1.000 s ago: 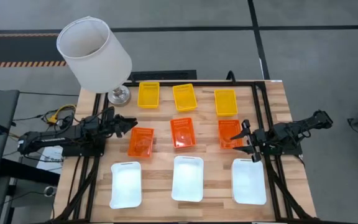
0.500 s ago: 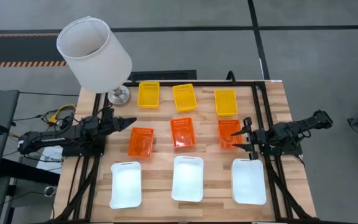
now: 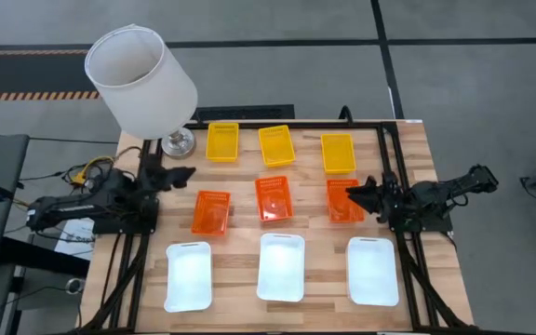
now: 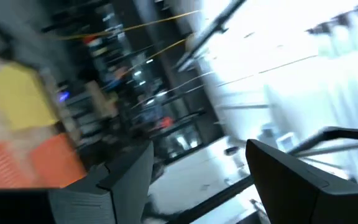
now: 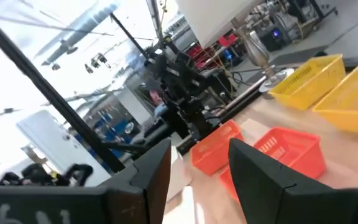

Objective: Stack baskets by color
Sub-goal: Stack the middle white bin on the left white bin

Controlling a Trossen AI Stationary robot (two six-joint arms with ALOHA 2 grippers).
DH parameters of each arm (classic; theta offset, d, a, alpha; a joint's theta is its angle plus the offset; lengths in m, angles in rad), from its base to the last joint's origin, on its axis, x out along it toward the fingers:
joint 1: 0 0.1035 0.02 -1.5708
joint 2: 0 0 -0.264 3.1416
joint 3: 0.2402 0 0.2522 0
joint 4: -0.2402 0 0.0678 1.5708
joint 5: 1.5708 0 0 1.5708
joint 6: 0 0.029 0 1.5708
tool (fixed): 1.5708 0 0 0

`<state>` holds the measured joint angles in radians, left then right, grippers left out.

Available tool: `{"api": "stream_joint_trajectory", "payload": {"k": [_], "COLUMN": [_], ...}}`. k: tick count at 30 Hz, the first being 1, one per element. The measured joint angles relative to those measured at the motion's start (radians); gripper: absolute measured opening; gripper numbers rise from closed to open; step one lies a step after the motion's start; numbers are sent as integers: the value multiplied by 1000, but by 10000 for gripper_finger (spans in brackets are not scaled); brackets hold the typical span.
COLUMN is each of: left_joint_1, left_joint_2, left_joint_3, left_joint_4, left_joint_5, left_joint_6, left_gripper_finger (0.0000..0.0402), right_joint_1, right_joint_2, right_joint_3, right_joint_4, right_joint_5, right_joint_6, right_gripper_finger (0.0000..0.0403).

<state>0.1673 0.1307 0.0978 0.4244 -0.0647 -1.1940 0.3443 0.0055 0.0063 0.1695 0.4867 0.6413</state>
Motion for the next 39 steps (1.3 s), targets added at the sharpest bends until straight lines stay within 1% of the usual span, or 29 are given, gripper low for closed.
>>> {"api": "stream_joint_trajectory", "payload": {"k": [3, 6, 9, 11, 15, 21, 25, 30, 35, 39], "left_joint_1": [0, 0, 0, 0, 0, -18, -62, -129, -200, -255], "left_joint_2": [4, 33, 102, 164, 332, 627, 813, 1018, 1187, 1306], "left_joint_3": [60, 132, 222, 294, 450, 670, 796, 924, 1017, 1064], "left_joint_4": [-12, -15, -42, -102, -267, -478, -610, -783, -939, -998], "left_joint_5": [-2, 1, 32, 50, 103, 279, 343, 353, 335, 321], "left_joint_6": [39, 67, 95, 102, 73, 22, -10, -59, -112, -157], "left_gripper_finger": [247, 247, 247, 247, 247, 247, 247, 247, 247, 247], "right_joint_1": [0, 0, 0, 0, 0, 0, 0, 0, 0, 0], "right_joint_2": [0, 0, 0, 0, 0, 0, 0, 0, 0, 0], "right_joint_3": [0, 0, 0, 0, 0, 0, 0, 0, 0, 0], "right_joint_4": [-5, -3, -2, 0, 3, 2, -2, -9, -10, -11], "right_joint_5": [1, 1, 1, 1, 1, -10, -11, -14, -14, -16], "right_joint_6": [53, 89, 93, 109, 171, 199, 200, 199, 199, 198], "right_gripper_finger": [184, 187, 186, 184, 180, 179, 180, 177, 177, 178]}}
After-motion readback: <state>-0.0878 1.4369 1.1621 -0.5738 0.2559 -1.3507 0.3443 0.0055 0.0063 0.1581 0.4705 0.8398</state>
